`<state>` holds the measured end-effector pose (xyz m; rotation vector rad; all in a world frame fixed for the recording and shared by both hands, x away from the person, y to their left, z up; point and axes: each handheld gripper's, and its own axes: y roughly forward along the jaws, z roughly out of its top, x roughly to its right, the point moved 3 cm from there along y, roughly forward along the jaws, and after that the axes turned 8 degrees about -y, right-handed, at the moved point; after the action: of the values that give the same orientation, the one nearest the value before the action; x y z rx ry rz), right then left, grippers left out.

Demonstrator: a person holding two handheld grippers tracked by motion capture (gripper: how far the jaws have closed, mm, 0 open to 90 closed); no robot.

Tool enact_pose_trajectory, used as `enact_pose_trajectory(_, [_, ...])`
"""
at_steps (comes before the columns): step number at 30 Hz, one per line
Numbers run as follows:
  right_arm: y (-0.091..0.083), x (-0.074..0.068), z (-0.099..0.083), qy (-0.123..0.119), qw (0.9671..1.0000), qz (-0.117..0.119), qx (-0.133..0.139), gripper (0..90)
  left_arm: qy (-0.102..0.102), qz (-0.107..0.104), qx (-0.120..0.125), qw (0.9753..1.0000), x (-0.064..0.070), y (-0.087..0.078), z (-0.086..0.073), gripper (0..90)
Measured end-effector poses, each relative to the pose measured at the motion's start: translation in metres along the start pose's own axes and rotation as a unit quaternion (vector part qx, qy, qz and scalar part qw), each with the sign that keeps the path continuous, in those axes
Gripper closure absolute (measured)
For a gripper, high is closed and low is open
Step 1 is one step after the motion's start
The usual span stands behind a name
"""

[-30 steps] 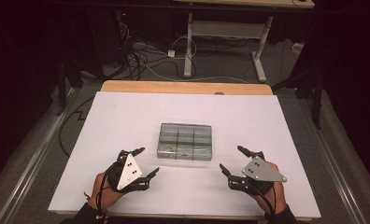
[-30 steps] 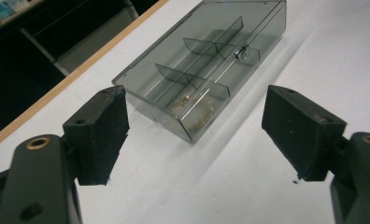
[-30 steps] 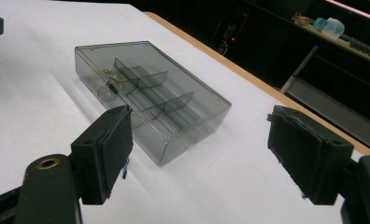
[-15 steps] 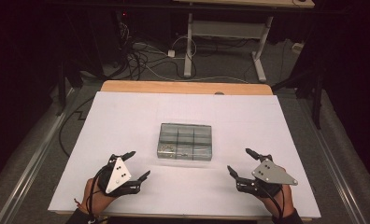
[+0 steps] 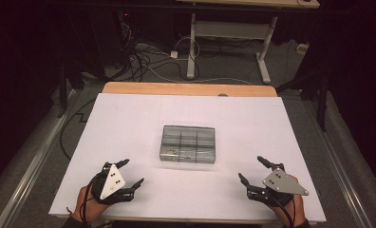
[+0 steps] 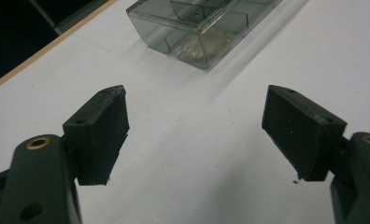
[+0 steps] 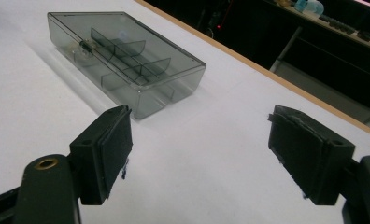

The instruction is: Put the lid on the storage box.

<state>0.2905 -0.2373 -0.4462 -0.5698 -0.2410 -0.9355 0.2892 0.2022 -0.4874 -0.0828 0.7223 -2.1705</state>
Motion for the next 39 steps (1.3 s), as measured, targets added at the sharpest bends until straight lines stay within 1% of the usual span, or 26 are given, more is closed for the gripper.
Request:
enact_pose_trajectory(3, [-0.002, -0.001, -0.008, 0.002, 1.0000, -0.004, -0.007, 22.0, 0.003, 0.006, -0.009, 0.9999, -0.001, 0.001, -0.005, 21.9])
enact_pose_trajectory(5, [-0.003, -0.002, -0.015, -0.003, 0.9999, -0.005, -0.013, 22.0, -0.004, 0.005, -0.016, 0.9998, -0.002, 0.002, -0.009, 21.8])
enact_pose_trajectory(7, [-0.004, -0.003, -0.022, -0.006, 0.9997, -0.008, -0.022, 21.9, -0.004, 0.011, -0.024, 0.9996, -0.003, 0.002, -0.012, 21.8])
enact_pose_trajectory(8, [-0.004, -0.003, -0.025, -0.005, 0.9997, -0.005, -0.024, 21.9, -0.006, 0.012, -0.026, 0.9996, -0.004, 0.000, -0.014, 21.8])
enact_pose_trajectory(12, [-0.005, 0.001, -0.036, 0.016, 0.9994, -0.002, -0.030, 21.9, -0.022, 0.015, -0.032, 0.9991, -0.009, -0.003, -0.021, 21.8])
enact_pose_trajectory(14, [-0.006, 0.001, -0.039, 0.017, 0.9993, -0.003, -0.033, 21.9, -0.028, 0.013, -0.035, 0.9989, -0.010, -0.003, -0.023, 21.8])
enact_pose_trajectory(17, [-0.005, -0.001, -0.040, 0.015, 0.9993, 0.002, -0.033, 21.9, -0.033, 0.012, -0.033, 0.9989, -0.010, -0.003, -0.022, 21.8])
enact_pose_trajectory(23, [-0.004, -0.002, -0.036, 0.010, 0.9996, 0.006, -0.024, 21.9, -0.024, 0.007, -0.028, 0.9993, -0.007, -0.003, -0.019, 21.8])
enact_pose_trajectory(25, [-0.004, -0.001, -0.035, 0.012, 0.9997, 0.003, -0.023, 21.9, -0.020, 0.006, -0.029, 0.9994, -0.006, -0.003, -0.019, 21.8])
enact_pose_trajectory(26, [-0.004, -0.001, -0.035, 0.011, 0.9997, 0.003, -0.023, 21.9, -0.022, 0.004, -0.028, 0.9994, -0.006, -0.003, -0.020, 21.8])
enact_pose_trajectory(27, [-0.004, -0.001, -0.034, 0.007, 0.9997, 0.001, -0.022, 21.9, -0.020, 0.004, -0.028, 0.9994, -0.007, -0.004, -0.020, 21.8])
enact_pose_trajectory(29, [-0.005, -0.001, -0.033, 0.007, 0.9998, 0.000, -0.020, 21.9, -0.017, 0.003, -0.030, 0.9994, -0.007, -0.004, -0.020, 21.8])
enact_pose_trajectory(32, [-0.005, -0.001, -0.032, 0.002, 0.9998, -0.002, -0.018, 21.9, -0.015, 0.006, -0.028, 0.9995, -0.006, -0.004, -0.020, 21.8])
enact_pose_trajectory(35, [-0.006, 0.000, -0.031, 0.005, 0.9999, -0.001, -0.015, 21.9, -0.017, 0.007, -0.026, 0.9995, -0.006, -0.004, -0.019, 21.8])
enact_pose_trajectory(39, [-0.006, -0.001, -0.032, 0.008, 0.9999, 0.002, -0.015, 21.8, -0.013, 0.007, -0.030, 0.9995, -0.006, -0.001, -0.018, 21.8])
